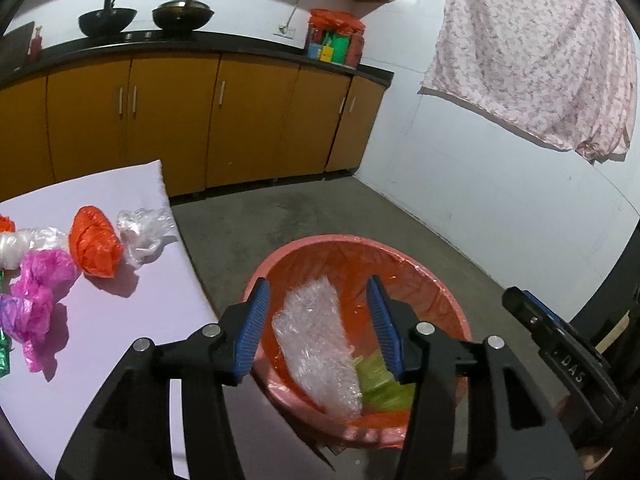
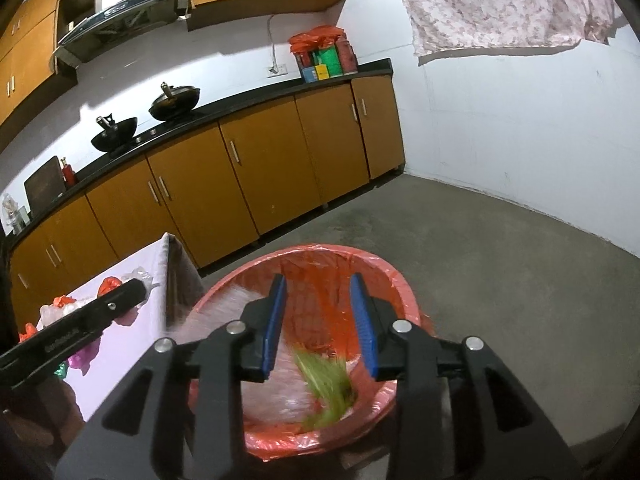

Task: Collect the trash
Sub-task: 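Drop the bubble wrap and green bag into the wastebasket, opening both tools, then move both tools back over the table toward the remaining bags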

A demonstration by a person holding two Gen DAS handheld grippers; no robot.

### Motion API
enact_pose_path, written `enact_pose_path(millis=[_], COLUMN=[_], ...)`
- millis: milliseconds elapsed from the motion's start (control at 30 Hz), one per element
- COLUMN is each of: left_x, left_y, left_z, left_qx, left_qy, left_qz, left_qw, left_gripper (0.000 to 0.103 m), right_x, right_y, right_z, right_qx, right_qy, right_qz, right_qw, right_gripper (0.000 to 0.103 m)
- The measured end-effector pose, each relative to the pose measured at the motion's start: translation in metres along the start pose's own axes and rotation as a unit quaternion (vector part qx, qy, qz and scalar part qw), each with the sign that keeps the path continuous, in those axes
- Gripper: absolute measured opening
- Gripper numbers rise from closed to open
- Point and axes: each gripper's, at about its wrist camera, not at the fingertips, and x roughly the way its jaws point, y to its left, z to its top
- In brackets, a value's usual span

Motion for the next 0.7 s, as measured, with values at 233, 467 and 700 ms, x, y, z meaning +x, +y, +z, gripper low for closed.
enact_pose_path(millis=[233, 467, 700], left_x=[-0.015, -0.030, -0.049], left_y=[0.018, 0.034, 0.062], left_z=[0.002, -0.003, -0.010], left_qx=[-0.016, -0.027, -0.048], left_qy=[-0.014, -0.022, -0.029], left_qz=[0.024, 0.048, 0.075], left_qw=[0.9995, 0.9982, 0.9956], left_gripper=[0.056, 0.064, 0.071], right_x=[-0.003, -0.005, -0.007], right_y=[0.005, 0.019, 0.035], right_z=[0.001, 0.000, 0.000], right_qx=[0.000, -0.012, -0.020], right_qy=[-0.002, 0.000, 0.001], right_qz=[0.000, 0.012, 0.027], right_qw=[1.000, 1.000, 0.999], right_gripper=[0.036, 0.040, 0.048])
